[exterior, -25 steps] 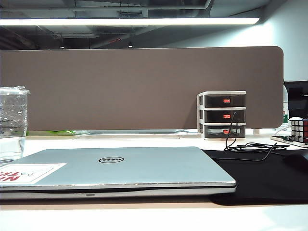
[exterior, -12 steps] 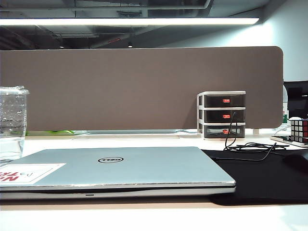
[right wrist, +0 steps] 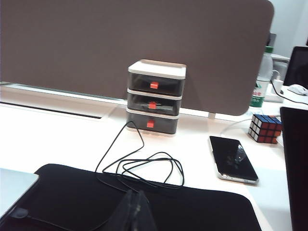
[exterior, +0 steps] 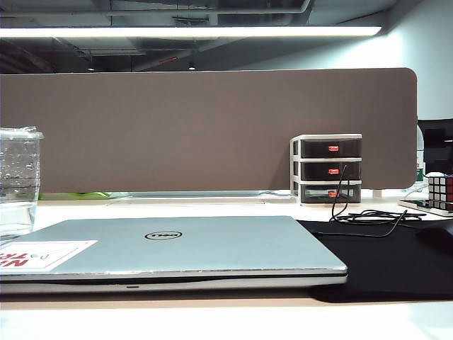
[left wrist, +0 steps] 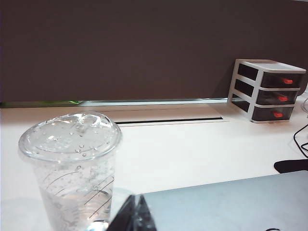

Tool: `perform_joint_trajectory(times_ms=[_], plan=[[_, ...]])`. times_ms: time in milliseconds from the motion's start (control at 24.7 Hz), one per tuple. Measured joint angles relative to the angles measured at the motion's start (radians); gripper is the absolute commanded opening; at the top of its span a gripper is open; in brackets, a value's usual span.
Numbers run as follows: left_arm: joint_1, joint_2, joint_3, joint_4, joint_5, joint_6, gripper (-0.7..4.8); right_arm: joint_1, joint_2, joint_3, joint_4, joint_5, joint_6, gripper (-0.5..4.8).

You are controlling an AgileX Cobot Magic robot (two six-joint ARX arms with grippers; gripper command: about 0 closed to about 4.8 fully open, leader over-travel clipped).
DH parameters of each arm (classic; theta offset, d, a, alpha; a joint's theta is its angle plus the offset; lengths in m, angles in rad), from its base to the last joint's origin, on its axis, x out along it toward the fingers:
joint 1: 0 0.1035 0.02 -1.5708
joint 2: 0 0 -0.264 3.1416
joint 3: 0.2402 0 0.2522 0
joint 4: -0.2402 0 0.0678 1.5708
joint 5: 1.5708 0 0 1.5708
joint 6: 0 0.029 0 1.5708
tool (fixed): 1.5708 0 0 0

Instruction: Pick up the coffee cup and place it on the left side of the laptop.

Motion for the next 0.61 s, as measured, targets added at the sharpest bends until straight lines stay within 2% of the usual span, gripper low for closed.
perform_joint_trajectory(times_ms=[608], plan=[[0.000, 0.000, 0.000, -0.009, 0.000, -0.003, -0.05, 0.001, 0.000, 0.000, -0.007, -0.006, -0.004, -0.01]])
